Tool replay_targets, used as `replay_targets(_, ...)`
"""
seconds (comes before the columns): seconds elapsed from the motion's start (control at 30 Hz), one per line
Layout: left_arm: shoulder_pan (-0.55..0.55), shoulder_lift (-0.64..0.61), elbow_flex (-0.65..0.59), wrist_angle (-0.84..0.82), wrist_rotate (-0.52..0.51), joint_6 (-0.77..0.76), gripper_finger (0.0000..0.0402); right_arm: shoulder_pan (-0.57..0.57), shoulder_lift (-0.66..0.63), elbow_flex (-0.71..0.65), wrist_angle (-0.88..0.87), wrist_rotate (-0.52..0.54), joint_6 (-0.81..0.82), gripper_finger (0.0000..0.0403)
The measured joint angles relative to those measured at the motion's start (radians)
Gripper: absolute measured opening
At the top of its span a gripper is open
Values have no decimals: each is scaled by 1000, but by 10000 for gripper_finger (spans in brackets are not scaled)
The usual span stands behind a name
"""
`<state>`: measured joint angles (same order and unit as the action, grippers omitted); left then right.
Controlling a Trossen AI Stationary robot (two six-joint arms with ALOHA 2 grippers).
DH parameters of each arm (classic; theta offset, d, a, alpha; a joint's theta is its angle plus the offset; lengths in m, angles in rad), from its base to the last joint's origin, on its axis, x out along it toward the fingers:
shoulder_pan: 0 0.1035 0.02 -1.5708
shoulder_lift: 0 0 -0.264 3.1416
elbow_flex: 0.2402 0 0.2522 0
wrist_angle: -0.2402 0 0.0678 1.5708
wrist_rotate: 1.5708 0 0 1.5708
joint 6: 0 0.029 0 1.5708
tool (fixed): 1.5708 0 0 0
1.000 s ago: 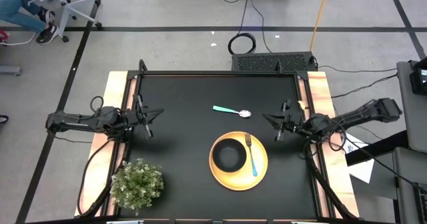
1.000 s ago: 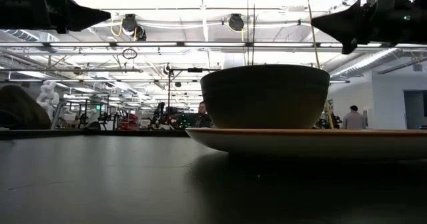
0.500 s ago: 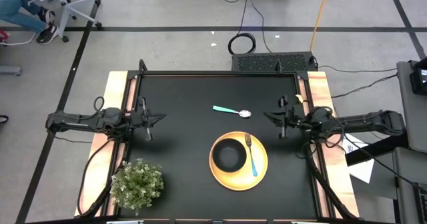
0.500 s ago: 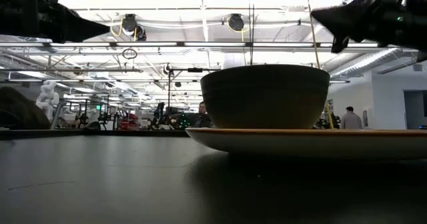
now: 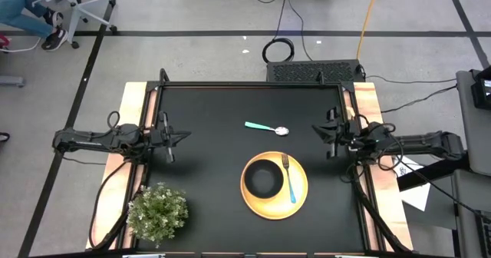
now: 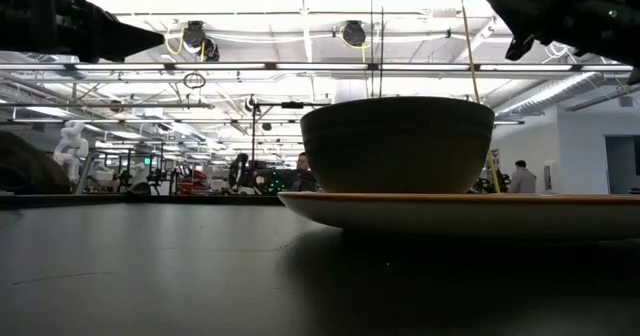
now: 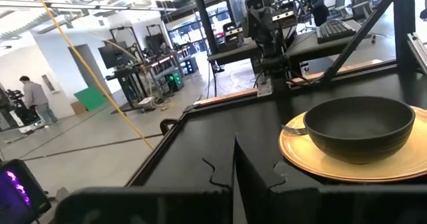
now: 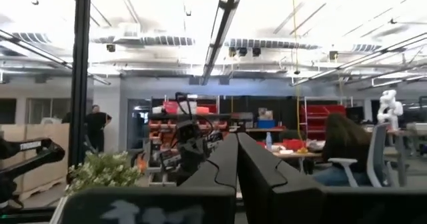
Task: Set table place
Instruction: Put the blue spoon into the black bowl
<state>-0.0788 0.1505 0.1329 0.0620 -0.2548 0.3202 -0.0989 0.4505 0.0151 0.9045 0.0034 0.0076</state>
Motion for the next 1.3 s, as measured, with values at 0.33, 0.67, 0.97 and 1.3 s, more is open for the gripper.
replay_targets(0.33, 0, 0, 0, 2, -8, -1, 19, -54, -40, 0, -404, -6, 72, 0)
replay_targets(0.67, 0, 0, 0, 2, -9, -1, 19, -75, -40, 19, -504, -55, 26, 0)
replay_targets(0.97, 0, 0, 0, 2, -9, 45, 19, -78, -40, 28, -483, -60, 60, 0)
replay_targets(1.3, 0, 0, 0, 1, -9, -66, 19, -78, -40, 28, -467, -58, 41, 0)
